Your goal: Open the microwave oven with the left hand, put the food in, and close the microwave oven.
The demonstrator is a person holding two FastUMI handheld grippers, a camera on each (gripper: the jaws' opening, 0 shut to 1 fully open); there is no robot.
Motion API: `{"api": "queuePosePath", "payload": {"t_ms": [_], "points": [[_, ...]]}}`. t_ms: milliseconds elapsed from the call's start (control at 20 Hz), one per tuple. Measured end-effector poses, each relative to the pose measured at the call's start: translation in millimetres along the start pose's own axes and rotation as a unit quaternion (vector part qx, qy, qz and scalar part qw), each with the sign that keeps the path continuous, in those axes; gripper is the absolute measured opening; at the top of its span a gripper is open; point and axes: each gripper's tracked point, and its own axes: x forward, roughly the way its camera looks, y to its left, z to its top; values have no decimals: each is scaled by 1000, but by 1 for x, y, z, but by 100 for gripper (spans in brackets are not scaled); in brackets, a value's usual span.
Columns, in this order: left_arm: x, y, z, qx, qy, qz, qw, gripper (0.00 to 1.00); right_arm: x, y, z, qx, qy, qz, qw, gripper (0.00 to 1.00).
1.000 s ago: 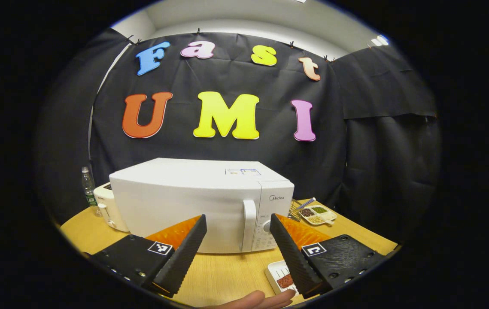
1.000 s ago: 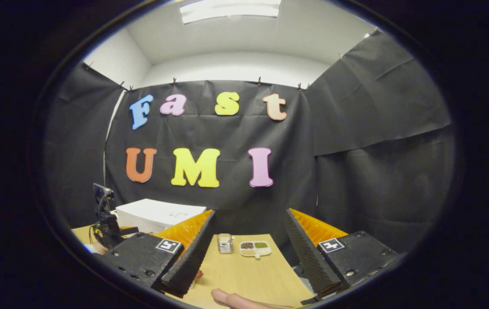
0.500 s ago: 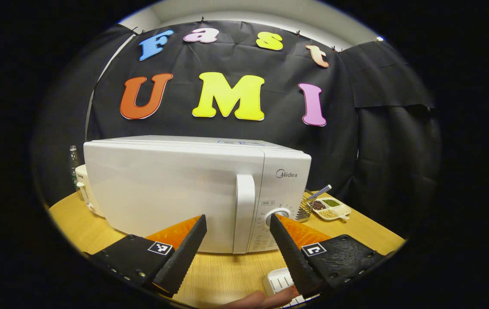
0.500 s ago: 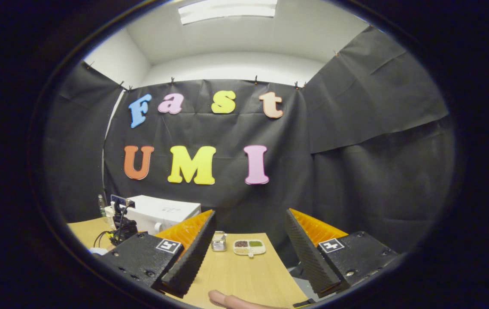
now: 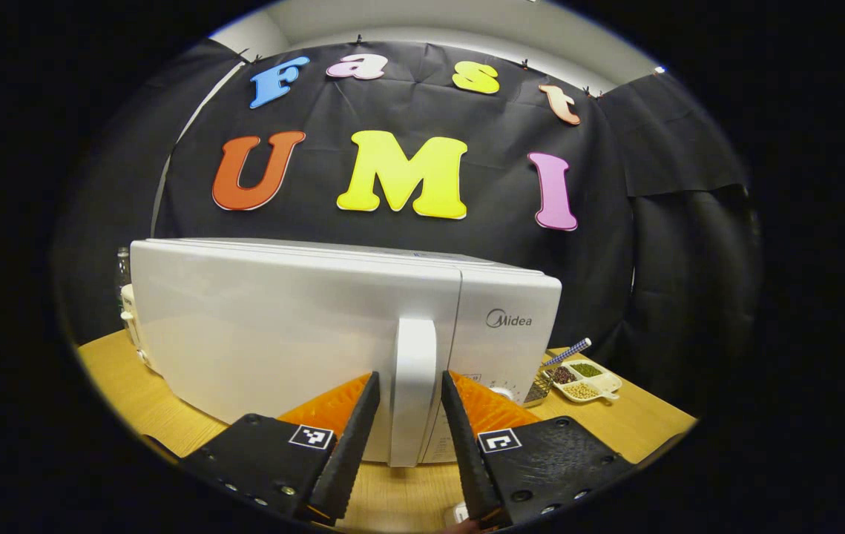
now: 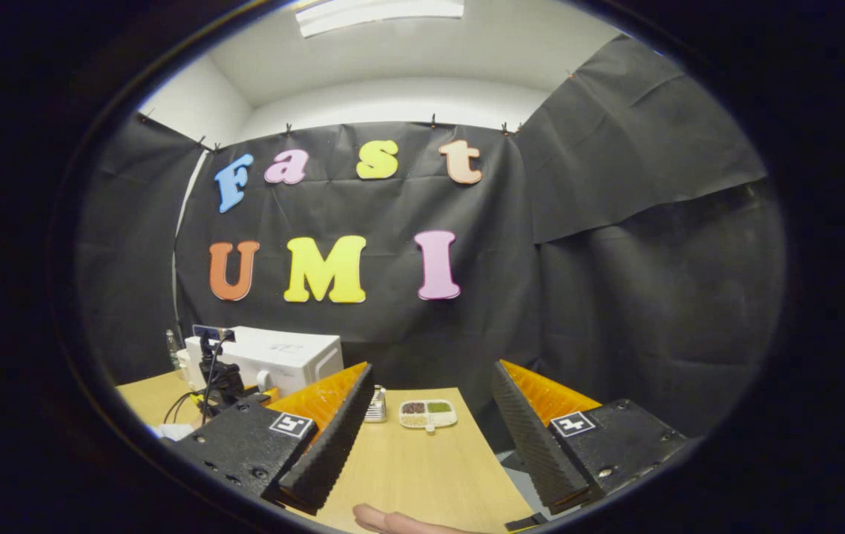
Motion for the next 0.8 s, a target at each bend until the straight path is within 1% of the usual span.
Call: {"api": "queuePosePath", "payload": {"t_ms": [50,100,150,200,250,300,350,400,500,600,650,700,750,800], "points": [[0,10,0,24,-1,20,999,56,-2,0,2,0,-2,2,1000,100],[-3,7,-6,28,8,20,999,39,-3,0,3,-1,-5,3,1000,100],[1,2,-13,13,27,11,999,29,-5,1,5,-3,-8,3,1000,100],[-3,3,-10,8,32,14,999,28,-8,3,7,-5,-11,5,1000,92],[1,5,-12,3,39,14,999,25,-11,5,9,-7,-14,6,1000,92],[-3,5,-12,1,43,18,999,20,-14,6,10,-9,-15,8,1000,100],[-3,4,-11,3,42,18,999,11,-16,8,11,-8,-17,12,1000,100],[-3,4,-13,7,46,16,999,11,-20,12,12,-6,-18,21,1000,100],[-6,4,-13,9,48,10,999,11,-22,15,7,-10,-11,27,1000,100],[-17,5,-8,6,36,13,999,11,-25,17,5,-13,-7,32,999,100],[-23,6,-13,9,43,8,999,10,-25,18,5,-13,-6,31,999,92],[-30,6,-12,5,38,1,999,10,-26,18,2,-12,-3,30,999,100],[-36,7,-12,-1,36,-6,999,10,-27,20,1,-9,1,31,999,92],[-44,8,-14,-5,39,-13,999,10,-29,25,0,-8,4,35,999,92]]}}
